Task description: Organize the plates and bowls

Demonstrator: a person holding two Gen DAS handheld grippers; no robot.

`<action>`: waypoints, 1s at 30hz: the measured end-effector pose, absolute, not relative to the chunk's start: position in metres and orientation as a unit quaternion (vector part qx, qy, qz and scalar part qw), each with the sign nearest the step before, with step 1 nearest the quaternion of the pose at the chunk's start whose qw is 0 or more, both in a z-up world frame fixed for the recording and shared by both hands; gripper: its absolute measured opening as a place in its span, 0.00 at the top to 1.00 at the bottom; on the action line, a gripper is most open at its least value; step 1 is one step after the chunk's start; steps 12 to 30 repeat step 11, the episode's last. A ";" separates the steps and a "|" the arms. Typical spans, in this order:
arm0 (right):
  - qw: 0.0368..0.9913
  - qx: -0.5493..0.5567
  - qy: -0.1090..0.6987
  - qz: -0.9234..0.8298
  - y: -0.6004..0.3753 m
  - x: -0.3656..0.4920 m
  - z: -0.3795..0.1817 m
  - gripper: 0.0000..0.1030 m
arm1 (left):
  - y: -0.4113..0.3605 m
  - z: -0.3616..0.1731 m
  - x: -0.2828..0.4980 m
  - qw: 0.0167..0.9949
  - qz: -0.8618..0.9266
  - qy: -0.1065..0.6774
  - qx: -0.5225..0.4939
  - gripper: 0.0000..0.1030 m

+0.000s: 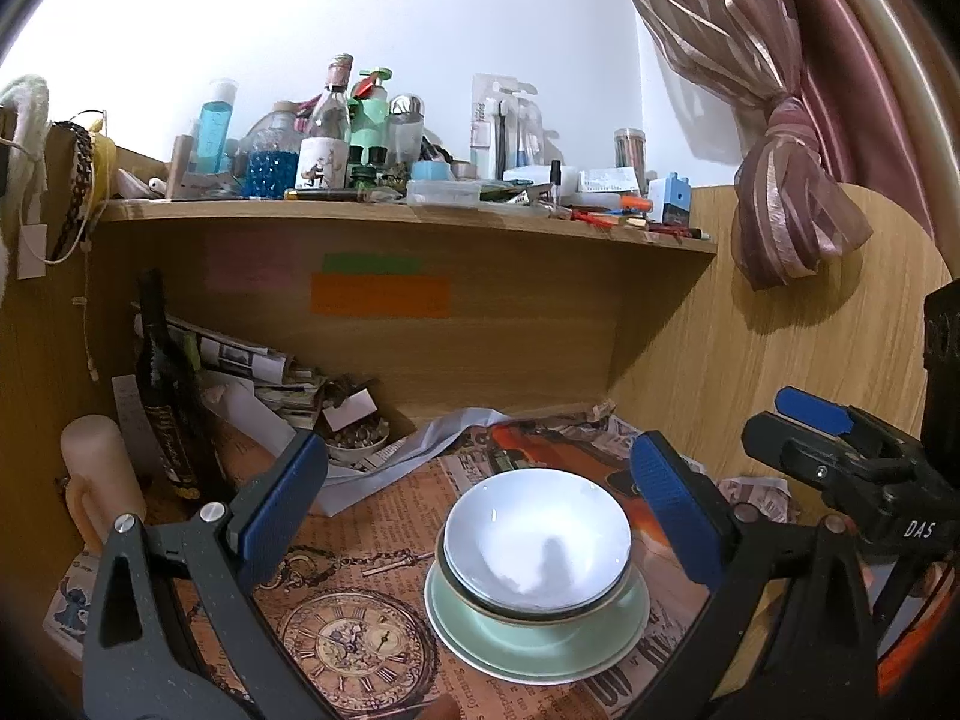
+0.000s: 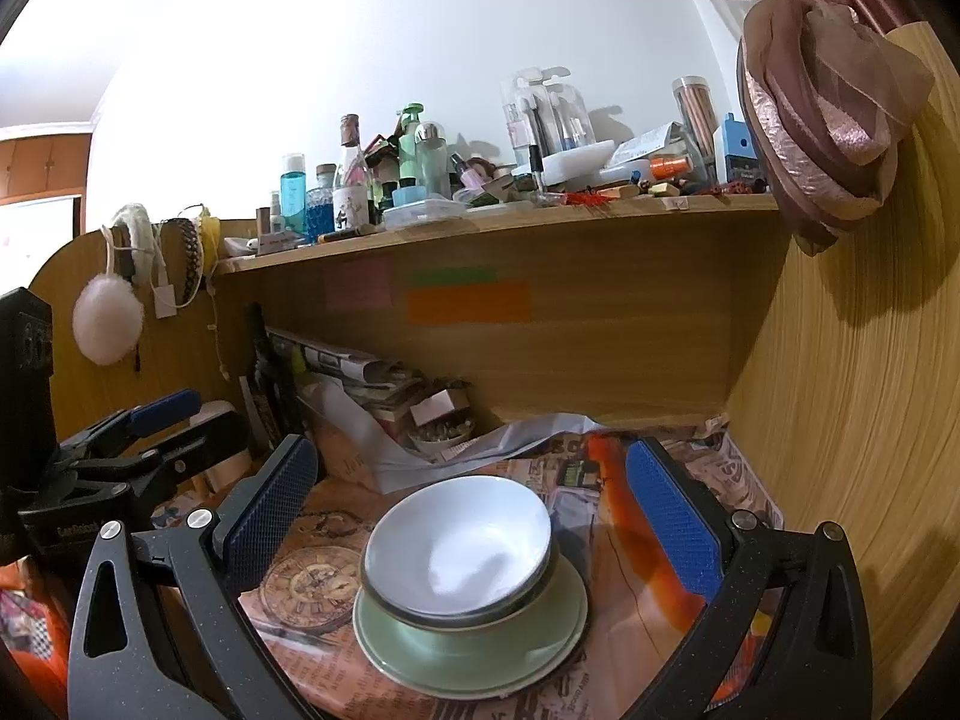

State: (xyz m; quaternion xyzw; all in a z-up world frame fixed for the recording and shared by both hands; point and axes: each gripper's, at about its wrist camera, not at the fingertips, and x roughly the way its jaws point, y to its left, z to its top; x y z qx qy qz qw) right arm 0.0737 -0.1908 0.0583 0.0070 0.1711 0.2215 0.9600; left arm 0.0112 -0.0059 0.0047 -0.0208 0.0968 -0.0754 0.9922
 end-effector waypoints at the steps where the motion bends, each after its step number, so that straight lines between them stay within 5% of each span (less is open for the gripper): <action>1: 0.960 0.008 0.172 0.222 -0.191 0.074 0.058 0.00 | -0.006 0.004 0.011 0.992 -0.075 0.097 -0.020 0.00; 30: 0.960 0.009 0.180 0.216 -0.188 0.078 0.054 0.00 | -0.006 0.001 0.018 0.990 -0.084 0.106 -0.025 0.00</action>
